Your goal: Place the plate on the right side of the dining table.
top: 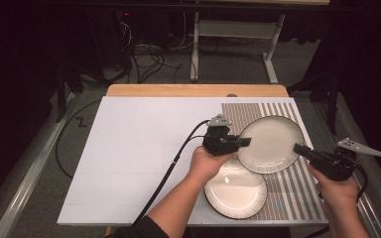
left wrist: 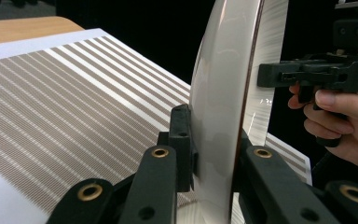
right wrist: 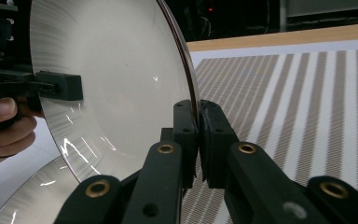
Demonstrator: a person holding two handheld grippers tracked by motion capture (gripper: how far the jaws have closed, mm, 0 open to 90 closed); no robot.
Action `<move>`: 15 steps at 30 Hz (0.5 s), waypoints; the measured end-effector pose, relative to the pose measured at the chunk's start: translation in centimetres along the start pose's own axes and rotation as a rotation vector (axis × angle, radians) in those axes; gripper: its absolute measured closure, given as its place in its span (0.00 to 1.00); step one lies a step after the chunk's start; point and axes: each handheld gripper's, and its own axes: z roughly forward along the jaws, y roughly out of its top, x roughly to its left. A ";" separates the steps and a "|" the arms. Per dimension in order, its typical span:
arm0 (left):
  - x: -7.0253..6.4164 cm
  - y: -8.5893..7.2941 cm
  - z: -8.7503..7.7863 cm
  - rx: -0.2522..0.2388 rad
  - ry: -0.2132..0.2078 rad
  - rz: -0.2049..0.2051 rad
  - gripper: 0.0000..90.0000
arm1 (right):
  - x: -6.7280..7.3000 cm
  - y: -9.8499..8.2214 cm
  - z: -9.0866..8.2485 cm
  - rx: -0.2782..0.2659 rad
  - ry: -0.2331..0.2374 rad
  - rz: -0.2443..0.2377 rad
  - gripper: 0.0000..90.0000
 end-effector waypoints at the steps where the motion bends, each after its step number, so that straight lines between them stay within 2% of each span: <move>1: 0.1 0.2 0.5 0.006 -0.001 -0.001 0.89 | -0.3 0.0 -0.1 -0.001 -0.008 0.008 0.98; 7: 0.8 0.9 2.9 0.040 0.004 0.005 0.87 | -1.9 -0.2 -0.5 -0.006 -0.055 0.025 0.99; 13: 1.8 0.8 4.8 0.077 0.004 -0.035 0.86 | -3.1 -0.6 -0.2 0.009 -0.093 0.053 0.99; 15: 1.9 0.8 5.1 0.085 0.008 -0.037 0.85 | -3.3 -0.7 -0.1 0.013 -0.098 0.054 0.99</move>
